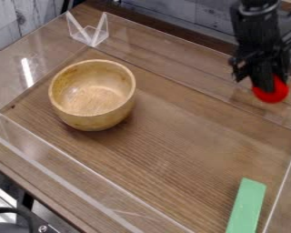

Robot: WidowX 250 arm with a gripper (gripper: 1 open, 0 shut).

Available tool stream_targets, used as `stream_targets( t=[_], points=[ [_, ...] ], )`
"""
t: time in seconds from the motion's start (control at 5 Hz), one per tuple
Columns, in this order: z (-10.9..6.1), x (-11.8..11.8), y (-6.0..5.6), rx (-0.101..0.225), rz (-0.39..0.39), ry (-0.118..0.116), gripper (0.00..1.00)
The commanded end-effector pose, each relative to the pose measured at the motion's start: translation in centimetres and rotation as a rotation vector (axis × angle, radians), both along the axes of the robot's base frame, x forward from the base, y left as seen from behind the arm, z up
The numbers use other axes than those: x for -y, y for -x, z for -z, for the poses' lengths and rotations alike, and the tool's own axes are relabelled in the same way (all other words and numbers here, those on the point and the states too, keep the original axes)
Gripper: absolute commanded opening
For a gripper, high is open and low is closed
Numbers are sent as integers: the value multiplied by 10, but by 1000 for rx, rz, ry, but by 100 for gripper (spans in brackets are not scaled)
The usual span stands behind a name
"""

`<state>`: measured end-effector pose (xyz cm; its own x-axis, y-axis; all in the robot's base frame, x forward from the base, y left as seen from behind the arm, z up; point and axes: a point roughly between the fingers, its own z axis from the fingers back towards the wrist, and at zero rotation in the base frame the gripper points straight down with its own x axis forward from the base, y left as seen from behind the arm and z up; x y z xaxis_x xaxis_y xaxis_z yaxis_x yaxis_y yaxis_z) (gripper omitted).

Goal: Move the red object to the left side of the table

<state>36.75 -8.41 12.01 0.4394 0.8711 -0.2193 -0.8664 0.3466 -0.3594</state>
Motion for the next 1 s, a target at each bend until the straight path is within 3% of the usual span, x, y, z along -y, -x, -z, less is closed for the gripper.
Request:
stream_targets(
  t=[0.0, 0.2, 0.4, 0.8],
  points=[
    [-50, -17, -5, 112, -12, 25, 0],
    [-64, -29, -1, 128, -9, 33, 0],
    [-69, -54, 4, 145, 36, 21, 0],
    [-66, -107, 12, 174, 86, -44, 0]
  ],
)
